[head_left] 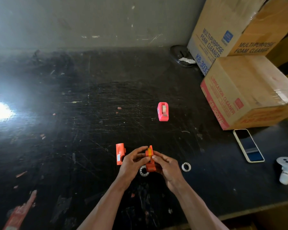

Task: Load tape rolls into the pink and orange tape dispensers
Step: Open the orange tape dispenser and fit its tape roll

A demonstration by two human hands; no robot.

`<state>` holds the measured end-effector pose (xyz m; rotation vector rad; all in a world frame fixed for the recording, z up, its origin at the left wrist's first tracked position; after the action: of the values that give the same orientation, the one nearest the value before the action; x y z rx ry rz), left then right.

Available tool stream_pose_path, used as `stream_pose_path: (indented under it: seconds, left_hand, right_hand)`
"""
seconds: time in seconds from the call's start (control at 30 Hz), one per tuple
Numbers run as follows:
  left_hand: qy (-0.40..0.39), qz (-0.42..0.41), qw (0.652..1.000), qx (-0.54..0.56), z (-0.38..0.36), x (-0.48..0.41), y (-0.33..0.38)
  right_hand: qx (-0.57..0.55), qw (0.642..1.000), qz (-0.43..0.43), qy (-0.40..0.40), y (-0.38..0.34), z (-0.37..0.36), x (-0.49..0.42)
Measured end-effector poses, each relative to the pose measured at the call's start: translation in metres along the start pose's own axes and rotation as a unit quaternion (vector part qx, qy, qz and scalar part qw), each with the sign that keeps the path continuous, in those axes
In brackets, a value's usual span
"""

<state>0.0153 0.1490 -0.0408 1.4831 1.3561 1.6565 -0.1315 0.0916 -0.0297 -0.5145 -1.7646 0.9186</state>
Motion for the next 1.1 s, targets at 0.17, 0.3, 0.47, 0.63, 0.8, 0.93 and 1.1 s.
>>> stream_pose_path:
  seconds: [0.17, 0.3, 0.47, 0.63, 0.8, 0.93, 1.1]
  left_hand:
    - [0.006, 0.012, 1.000, 0.011, 0.002, 0.002, -0.004]
    - [0.044, 0.007, 0.999, 0.001, 0.013, 0.004, -0.007]
    - [0.081, 0.018, 0.996, -0.034, 0.029, 0.005, -0.015]
    - [0.104, 0.020, 0.979, -0.171, 0.041, 0.005, -0.024]
    - [0.148, -0.032, 0.932, -0.329, 0.039, 0.008, -0.019]
    - [0.157, -0.048, 0.885, -0.435, 0.038, 0.007, -0.023]
    - [0.166, -0.044, 0.875, -0.452, 0.036, 0.010, -0.027]
  right_hand:
    - [0.002, 1.000, -0.005, -0.002, 0.004, 0.001, 0.001]
    - [0.059, 0.997, 0.022, 0.047, 0.005, 0.014, -0.005]
    - [0.148, 0.983, 0.057, 0.091, 0.000, 0.026, -0.016]
    - [0.159, 0.982, 0.044, 0.097, 0.000, 0.028, -0.019]
    - [0.160, 0.982, 0.035, 0.096, -0.001, 0.030, -0.020]
    - [0.162, 0.981, 0.036, 0.102, -0.003, 0.032, -0.019]
    - [0.171, 0.979, 0.038, 0.101, -0.006, 0.031, -0.020]
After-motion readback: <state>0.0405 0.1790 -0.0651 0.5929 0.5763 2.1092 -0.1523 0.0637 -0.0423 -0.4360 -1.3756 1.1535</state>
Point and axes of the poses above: each hand's wrist, its own x-axis away from the middle knuckle, its own z-axis out of the back of the hand, y = z × x, the point moved 6 cm from there along -x, towards the middle knuckle, and after that the axes turned 1 degree about -z, right-handed, at the moved point
